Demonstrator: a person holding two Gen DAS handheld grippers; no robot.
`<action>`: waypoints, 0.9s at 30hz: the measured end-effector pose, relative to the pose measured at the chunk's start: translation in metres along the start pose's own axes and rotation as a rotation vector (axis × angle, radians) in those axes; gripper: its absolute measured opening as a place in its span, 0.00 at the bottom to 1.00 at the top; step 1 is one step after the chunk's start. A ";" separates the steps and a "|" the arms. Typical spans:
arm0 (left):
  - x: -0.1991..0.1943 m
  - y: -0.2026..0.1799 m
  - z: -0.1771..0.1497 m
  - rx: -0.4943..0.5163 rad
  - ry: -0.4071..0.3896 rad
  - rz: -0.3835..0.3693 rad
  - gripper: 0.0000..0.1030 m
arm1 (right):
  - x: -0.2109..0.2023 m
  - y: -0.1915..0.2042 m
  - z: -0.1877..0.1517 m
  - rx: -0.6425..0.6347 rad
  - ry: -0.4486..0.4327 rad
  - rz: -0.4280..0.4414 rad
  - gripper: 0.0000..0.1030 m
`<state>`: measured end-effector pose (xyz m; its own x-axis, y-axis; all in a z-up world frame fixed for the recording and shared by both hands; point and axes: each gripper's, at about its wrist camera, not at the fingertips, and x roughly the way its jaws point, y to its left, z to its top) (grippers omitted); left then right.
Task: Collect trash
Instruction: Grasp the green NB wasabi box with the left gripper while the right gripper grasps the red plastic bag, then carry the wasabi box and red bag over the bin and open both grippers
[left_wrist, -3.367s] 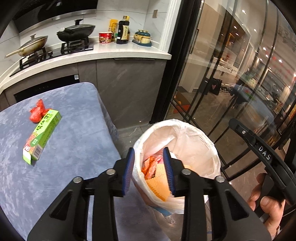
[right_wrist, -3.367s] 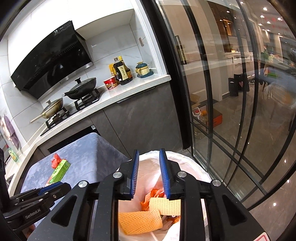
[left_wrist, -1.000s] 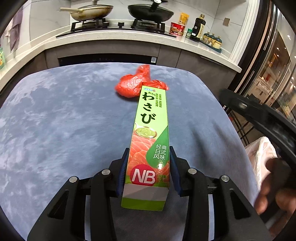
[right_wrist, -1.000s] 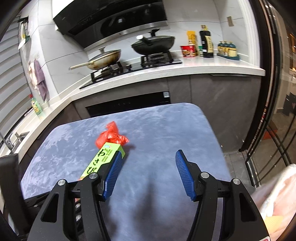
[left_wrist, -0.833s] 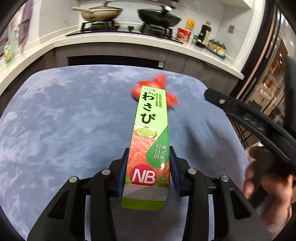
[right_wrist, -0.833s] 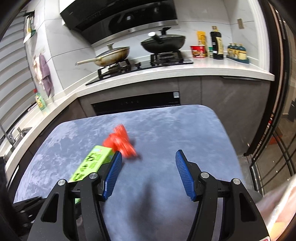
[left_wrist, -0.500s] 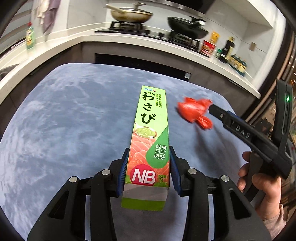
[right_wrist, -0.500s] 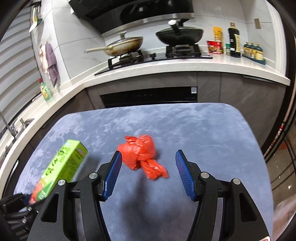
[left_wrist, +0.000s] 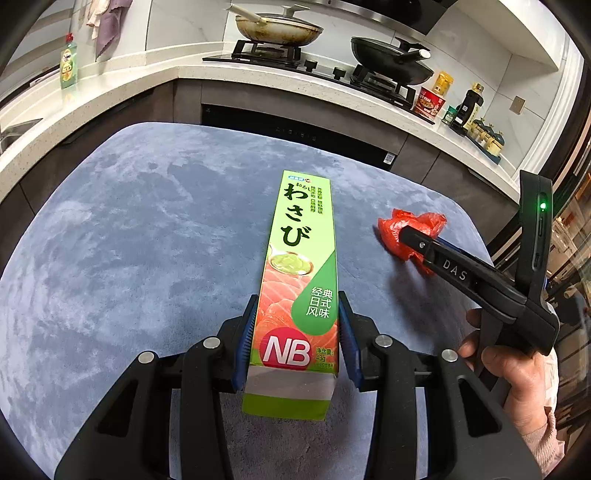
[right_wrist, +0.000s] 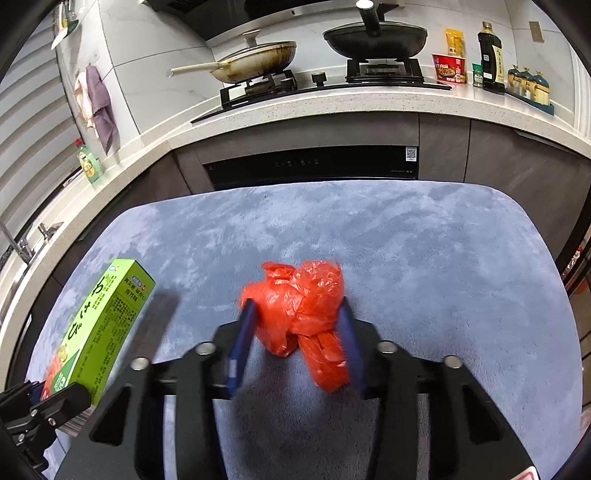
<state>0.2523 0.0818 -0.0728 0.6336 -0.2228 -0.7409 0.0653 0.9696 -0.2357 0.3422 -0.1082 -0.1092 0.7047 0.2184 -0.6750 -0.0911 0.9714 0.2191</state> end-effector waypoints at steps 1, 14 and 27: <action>-0.001 -0.001 0.000 0.004 -0.002 -0.001 0.37 | -0.001 0.001 -0.001 -0.006 0.000 -0.001 0.31; -0.030 -0.044 -0.001 0.057 -0.040 -0.042 0.37 | -0.073 -0.019 -0.006 0.002 -0.085 -0.018 0.25; -0.083 -0.159 -0.025 0.204 -0.078 -0.161 0.37 | -0.212 -0.096 -0.012 0.073 -0.257 -0.124 0.25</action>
<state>0.1699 -0.0562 0.0100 0.6593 -0.3746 -0.6519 0.3187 0.9245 -0.2090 0.1927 -0.2462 0.0042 0.8631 0.0589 -0.5017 0.0509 0.9780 0.2024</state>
